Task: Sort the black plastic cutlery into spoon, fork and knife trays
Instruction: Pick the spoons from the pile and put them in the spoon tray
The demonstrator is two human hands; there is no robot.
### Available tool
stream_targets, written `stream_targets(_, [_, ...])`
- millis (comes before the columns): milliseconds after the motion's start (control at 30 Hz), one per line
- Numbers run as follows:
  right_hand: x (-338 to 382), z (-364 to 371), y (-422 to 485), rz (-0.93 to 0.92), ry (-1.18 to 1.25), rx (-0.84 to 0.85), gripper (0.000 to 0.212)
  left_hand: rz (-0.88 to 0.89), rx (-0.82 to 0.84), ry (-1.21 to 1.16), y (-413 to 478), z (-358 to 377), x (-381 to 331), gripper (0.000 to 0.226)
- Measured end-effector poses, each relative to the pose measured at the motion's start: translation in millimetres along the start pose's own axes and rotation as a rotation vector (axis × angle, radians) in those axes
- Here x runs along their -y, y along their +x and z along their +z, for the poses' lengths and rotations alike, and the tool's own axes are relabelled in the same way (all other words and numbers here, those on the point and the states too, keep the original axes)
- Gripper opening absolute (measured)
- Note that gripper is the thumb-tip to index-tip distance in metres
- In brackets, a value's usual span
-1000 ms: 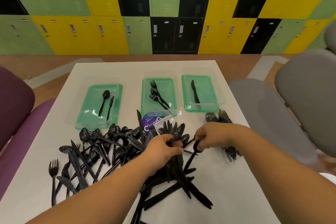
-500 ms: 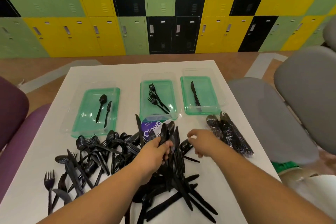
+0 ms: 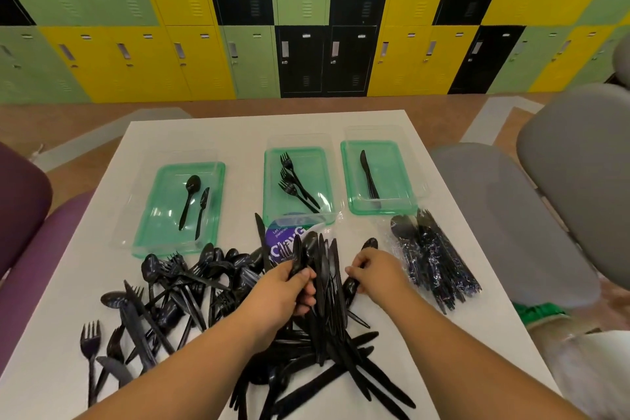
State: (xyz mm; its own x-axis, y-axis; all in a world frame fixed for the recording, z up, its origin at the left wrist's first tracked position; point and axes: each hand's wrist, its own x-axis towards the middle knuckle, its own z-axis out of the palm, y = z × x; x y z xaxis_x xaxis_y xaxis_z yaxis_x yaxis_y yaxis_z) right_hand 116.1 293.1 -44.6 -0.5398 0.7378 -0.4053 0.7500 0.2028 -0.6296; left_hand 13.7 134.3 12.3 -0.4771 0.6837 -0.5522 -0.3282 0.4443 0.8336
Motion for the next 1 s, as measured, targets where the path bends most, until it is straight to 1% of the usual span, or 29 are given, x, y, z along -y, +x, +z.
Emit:
stream_targets(100, [5, -9, -3, -0.049, 0.093, -0.012, 0.017, -0.004, 0.022, 0.021, 3, 5, 0, 0.011])
stream_targets(200, [16, -23, -13, -0.159, 0.076, -0.055, 0.010, -0.014, 0.010, 0.016, 6, 11, -4, 0.005])
stream_targets(300, [34, -38, -24, -0.259, 0.029, -0.093, 0.010, 0.012, -0.017, 0.034, 6, 21, -8, 0.019])
stream_targets(400, [49, -47, -29, -0.292, 0.022, -0.056, 0.014, 0.016, 0.002, 0.025, 5, 29, -12, 0.028])
stream_targets(467, [50, -50, -28, -0.273, 0.027, -0.038, 0.015, 0.010, -0.016, 0.037, 6, 31, -14, 0.023])
stream_targets(533, [41, -50, -24, -0.196, 0.050, -0.035, 0.021, 0.015, -0.085, 0.091, 9, 28, -12, 0.014])
stream_targets(567, [34, -49, -23, -0.146, 0.021, -0.039, 0.025, 0.019, -0.114, 0.101, 10, 26, -10, 0.011])
stream_targets(600, [26, -45, -23, -0.107, -0.050, -0.039, 0.026, 0.018, -0.131, 0.097, 10, 22, -7, 0.011])
stream_targets(700, [8, -27, -26, -0.028, -0.291, -0.029, 0.017, 0.014, -0.139, 0.118, 8, 13, 1, 0.013])
stream_targets(733, [3, -20, -26, -0.006, -0.345, -0.037, 0.020, 0.019, -0.136, 0.139, 6, 11, 4, 0.014])
stream_targets(800, [-4, -9, -25, 0.047, -0.414, -0.051, 0.035, 0.033, -0.114, 0.164, 2, 7, 8, 0.017])
stream_targets(833, [-6, -6, -24, 0.061, -0.435, -0.058, 0.036, 0.036, -0.100, 0.166, 0, 6, 10, 0.020])
stream_targets(900, [-8, -1, -23, 0.043, -0.452, -0.096, 0.031, 0.036, -0.066, 0.157, -6, 3, 14, 0.023])
stream_targets(1000, [-9, 6, -24, 0.005, -0.421, -0.146, 0.018, 0.034, -0.029, 0.143, -14, -2, 21, 0.021])
